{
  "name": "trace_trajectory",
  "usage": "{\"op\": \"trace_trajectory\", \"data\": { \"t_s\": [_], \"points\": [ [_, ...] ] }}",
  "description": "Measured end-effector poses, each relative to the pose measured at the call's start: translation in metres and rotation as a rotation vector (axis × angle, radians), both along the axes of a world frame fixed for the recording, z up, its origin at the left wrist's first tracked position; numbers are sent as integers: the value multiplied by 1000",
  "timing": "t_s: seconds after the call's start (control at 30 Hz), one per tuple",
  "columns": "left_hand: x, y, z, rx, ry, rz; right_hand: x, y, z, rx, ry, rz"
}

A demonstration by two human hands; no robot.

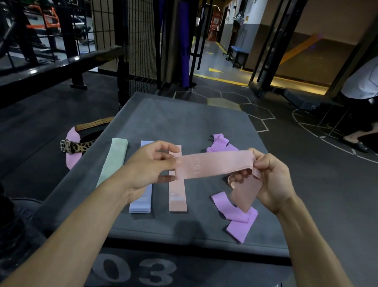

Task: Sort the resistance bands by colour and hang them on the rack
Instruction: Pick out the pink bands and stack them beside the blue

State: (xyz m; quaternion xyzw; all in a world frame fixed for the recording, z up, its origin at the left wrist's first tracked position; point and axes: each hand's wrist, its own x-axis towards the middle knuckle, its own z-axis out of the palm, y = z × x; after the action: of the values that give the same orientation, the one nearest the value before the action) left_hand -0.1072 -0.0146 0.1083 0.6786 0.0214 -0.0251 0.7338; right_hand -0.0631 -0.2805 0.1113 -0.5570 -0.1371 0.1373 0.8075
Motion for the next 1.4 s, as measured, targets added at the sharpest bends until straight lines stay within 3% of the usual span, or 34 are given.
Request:
{"op": "trace_trajectory", "data": {
  "t_s": [0.07,0.2,0.3,0.37,0.43,0.53,0.6,0.73,1.07,1.17,1.27,1.4],
  "points": [
    [-1,-2,2,-7,-103,52,1,-7,-5,-182,-1,29],
    [-5,-6,11,276,-430,80,-6,-17,-8,-756,16,219],
    [-11,-15,19,284,-501,-18,-17,-9,3,-1257,-35,444],
    [-14,-22,21,316,-511,-97,-22,-2,8,-1404,-147,505],
    [-15,-28,20,366,-513,-147,-26,5,13,-1237,-235,409],
    [-14,-32,18,405,-517,-148,-31,17,17,-769,-298,251],
    [-13,-33,18,399,-530,-111,-31,28,16,-646,-363,151],
    [-11,-34,19,338,-547,-8,-25,42,10,-595,-442,0],
    [-8,-31,18,259,-574,70,-26,48,18,-463,-497,-82],
    [-1,-22,15,216,-452,-96,-26,48,25,-433,-540,-158],
    [3,-17,0,386,-280,-389,-26,49,33,-361,-560,-254],
    [9,-20,-36,563,-139,-510,-22,51,42,-302,-608,-382]
  ]
}}
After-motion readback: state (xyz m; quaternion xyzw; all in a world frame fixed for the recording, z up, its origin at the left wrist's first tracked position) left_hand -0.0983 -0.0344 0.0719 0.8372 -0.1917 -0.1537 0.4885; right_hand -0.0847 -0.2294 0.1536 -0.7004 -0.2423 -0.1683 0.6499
